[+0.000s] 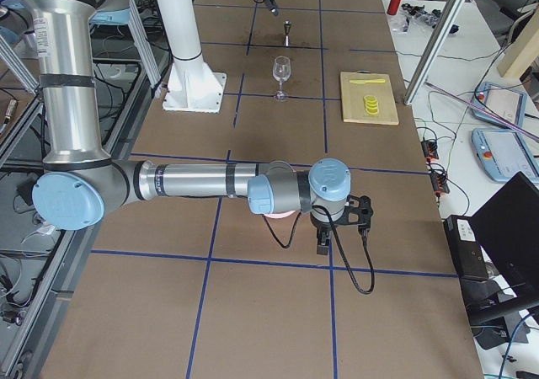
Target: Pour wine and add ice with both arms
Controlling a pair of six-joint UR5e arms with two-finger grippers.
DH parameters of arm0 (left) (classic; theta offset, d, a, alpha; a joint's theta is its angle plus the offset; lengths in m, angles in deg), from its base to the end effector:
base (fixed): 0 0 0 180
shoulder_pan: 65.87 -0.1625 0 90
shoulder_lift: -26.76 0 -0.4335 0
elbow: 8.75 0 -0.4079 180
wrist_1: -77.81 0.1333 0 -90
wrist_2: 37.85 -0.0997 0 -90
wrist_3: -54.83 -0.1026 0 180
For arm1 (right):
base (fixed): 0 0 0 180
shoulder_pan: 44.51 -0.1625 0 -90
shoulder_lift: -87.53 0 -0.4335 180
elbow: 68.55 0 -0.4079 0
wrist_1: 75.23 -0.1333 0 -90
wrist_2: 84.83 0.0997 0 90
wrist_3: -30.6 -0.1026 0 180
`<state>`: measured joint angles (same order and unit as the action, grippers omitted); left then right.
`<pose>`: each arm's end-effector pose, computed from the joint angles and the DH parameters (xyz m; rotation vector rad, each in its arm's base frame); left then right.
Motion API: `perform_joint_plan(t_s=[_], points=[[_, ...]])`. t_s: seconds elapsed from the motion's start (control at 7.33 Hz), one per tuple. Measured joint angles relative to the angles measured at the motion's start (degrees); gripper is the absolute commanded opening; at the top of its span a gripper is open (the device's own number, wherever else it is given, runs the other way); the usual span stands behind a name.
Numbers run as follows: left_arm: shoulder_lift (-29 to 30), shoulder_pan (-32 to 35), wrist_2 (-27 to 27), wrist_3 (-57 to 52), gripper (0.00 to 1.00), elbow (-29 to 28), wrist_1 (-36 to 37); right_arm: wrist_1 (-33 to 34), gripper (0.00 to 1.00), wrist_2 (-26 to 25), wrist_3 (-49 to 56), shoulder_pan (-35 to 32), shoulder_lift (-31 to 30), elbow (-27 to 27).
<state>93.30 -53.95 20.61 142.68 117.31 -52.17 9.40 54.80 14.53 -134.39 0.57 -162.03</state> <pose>0.3092 -0.2564 0.4451 0.6195 0.8284 -0.4075 0.0540 -0.5396 0.5936 0.0710 -0.8826 0.1701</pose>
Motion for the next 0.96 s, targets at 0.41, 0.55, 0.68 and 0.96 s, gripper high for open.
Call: perform_joint_plan(t_s=[0.41,0.55,0.68,0.96], points=[[3.35,-3.52,-11.85,2.84,0.95,-7.80,0.31,0.39,1.00,-0.46,-14.08,5.61,0.11,-7.78],[4.92,-4.12,-15.11,3.13,0.95,-10.48,0.38,0.44,1.00,-0.48,-18.37,7.59,0.15,-10.21],[7.01,-4.54,-18.23,3.23,0.95,-13.37,0.47,0.49,1.00,-0.49,-21.92,9.22,0.19,-12.20],[11.53,-5.24,-23.23,3.31,0.95,-18.96,0.79,0.53,1.00,-0.49,-27.74,11.85,0.30,-14.90]])
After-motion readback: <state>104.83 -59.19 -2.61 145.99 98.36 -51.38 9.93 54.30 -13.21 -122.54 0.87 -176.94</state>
